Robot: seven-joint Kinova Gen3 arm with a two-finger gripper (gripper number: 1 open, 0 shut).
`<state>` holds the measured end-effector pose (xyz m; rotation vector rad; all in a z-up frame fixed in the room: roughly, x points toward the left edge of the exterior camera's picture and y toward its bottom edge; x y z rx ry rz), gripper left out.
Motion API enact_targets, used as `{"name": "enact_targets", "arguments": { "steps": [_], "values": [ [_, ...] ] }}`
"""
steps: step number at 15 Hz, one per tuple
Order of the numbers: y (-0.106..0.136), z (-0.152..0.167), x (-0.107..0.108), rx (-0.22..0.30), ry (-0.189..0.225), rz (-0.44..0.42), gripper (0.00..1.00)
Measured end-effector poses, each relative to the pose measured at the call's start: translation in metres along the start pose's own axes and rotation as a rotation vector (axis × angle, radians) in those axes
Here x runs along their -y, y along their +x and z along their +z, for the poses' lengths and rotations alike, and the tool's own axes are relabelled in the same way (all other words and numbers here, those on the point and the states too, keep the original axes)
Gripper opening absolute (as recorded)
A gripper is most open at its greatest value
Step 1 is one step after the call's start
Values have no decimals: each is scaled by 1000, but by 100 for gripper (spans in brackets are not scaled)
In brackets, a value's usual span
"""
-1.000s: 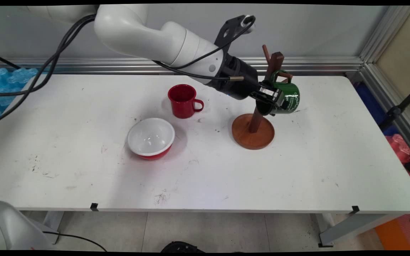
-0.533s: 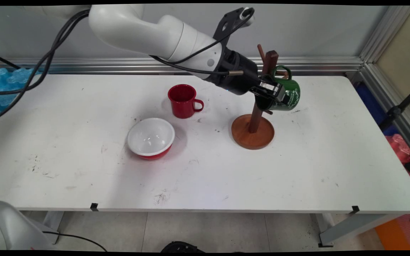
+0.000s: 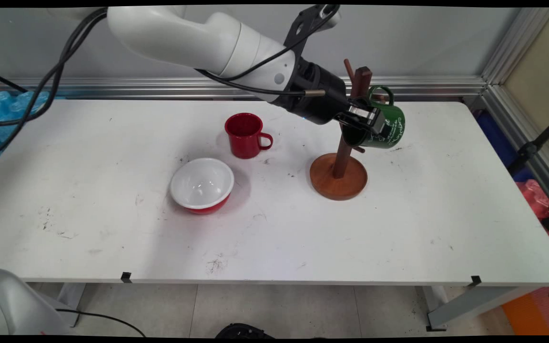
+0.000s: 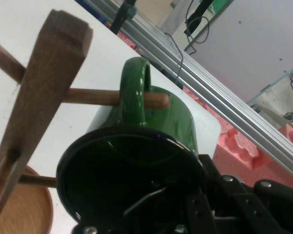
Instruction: Place the picked object on the table
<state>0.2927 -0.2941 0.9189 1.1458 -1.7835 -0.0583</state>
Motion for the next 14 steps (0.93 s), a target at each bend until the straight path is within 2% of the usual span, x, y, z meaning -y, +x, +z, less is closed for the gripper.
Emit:
{"name": "enact_targets", "arguments": {
  "steps": [14],
  "values": [
    [0,-18,-21,5,-39,5,0]
  ]
}}
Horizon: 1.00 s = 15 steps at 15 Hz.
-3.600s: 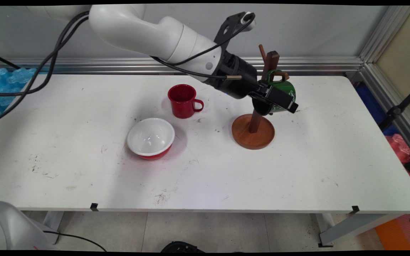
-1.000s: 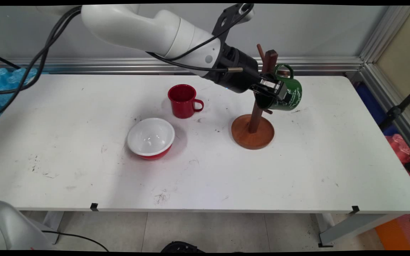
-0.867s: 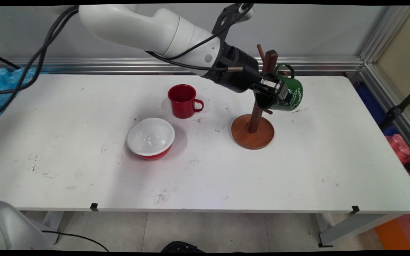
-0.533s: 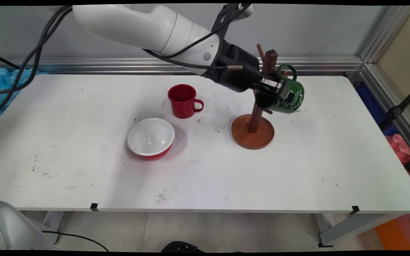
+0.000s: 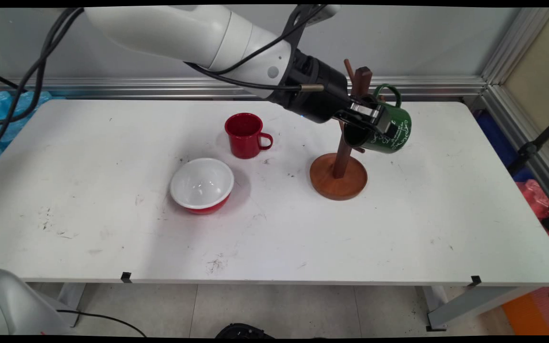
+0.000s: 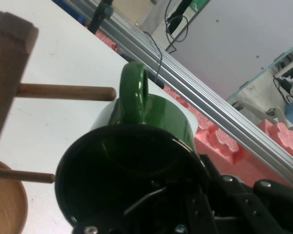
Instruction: Place the picked object on the table
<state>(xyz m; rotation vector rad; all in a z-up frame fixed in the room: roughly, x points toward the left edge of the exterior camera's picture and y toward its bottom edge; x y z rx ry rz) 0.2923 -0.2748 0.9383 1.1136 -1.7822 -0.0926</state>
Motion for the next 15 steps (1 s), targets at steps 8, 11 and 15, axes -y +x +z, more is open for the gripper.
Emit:
{"name": "enact_targets", "arguments": {
  "steps": [8,11,15],
  "values": [
    [-4,-20,-4,27,-4,23,0],
    [-7,-31,-4,53,-1,48,0],
    [-11,-46,1,102,24,97,0]
  ]
}}
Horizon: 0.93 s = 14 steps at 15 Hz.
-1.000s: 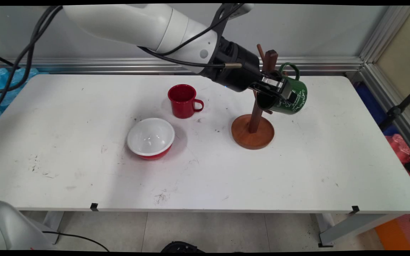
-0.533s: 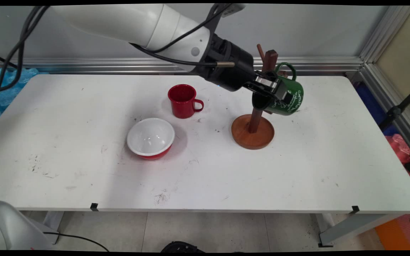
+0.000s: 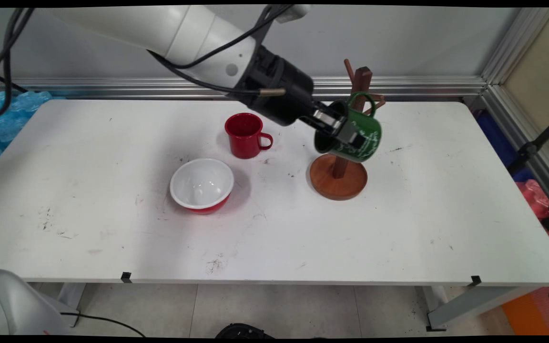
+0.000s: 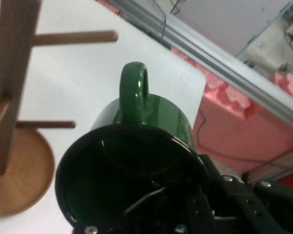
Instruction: Place the picked object on the table
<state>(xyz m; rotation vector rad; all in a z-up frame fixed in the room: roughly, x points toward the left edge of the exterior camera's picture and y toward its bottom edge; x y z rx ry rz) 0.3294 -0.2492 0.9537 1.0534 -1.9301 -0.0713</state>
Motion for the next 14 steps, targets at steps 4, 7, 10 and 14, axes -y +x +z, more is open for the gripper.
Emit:
{"name": "enact_targets", "arguments": {
  "steps": [4,7,10,14],
  "values": [
    [-6,-11,7,63,34,45,0],
    [-10,-18,11,120,67,79,0],
    [-13,-20,13,171,95,108,0],
    [-17,-19,13,253,138,152,0]
  ]
}}
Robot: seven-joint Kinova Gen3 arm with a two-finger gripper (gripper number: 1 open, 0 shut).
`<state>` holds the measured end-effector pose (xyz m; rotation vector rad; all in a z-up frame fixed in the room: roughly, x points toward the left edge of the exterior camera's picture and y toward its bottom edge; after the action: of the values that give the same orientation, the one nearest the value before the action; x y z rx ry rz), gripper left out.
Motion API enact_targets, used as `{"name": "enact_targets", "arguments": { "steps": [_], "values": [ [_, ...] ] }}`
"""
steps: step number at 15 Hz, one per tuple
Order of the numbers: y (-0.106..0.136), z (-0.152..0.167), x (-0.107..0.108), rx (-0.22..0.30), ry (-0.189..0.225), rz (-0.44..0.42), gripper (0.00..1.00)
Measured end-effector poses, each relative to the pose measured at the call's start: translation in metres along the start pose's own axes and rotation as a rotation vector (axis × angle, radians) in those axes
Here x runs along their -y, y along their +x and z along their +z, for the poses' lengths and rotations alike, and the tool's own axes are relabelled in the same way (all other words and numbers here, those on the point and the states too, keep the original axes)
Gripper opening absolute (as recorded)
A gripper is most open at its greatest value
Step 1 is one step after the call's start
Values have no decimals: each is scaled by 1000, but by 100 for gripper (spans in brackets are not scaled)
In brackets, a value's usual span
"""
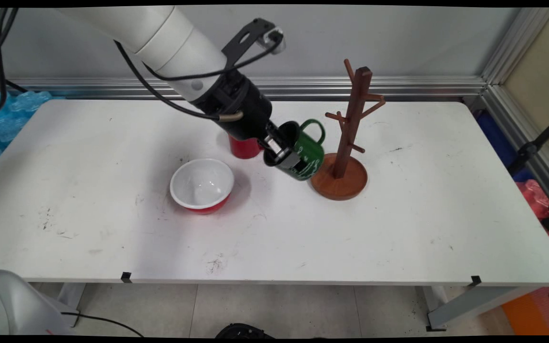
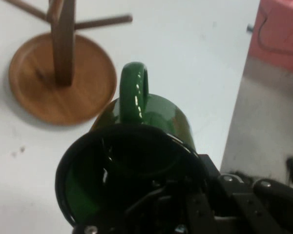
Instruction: Place the picked object on the table
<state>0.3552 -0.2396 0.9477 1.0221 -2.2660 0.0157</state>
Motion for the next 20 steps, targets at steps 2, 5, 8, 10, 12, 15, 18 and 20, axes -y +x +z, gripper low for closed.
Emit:
{"name": "enact_targets", "arguments": {
  "steps": [2,5,8,10,12,15,18,20],
  "values": [
    [-1,2,-1,46,20,31,0],
    [-1,7,-4,117,51,70,0],
    [1,12,-7,176,72,96,0],
    [3,17,-10,217,86,116,0],
    [6,24,-11,259,102,132,0],
    [11,33,-12,319,127,153,0],
    [14,42,-11,365,147,171,0],
    [16,47,-11,391,157,183,0]
  ]
}}
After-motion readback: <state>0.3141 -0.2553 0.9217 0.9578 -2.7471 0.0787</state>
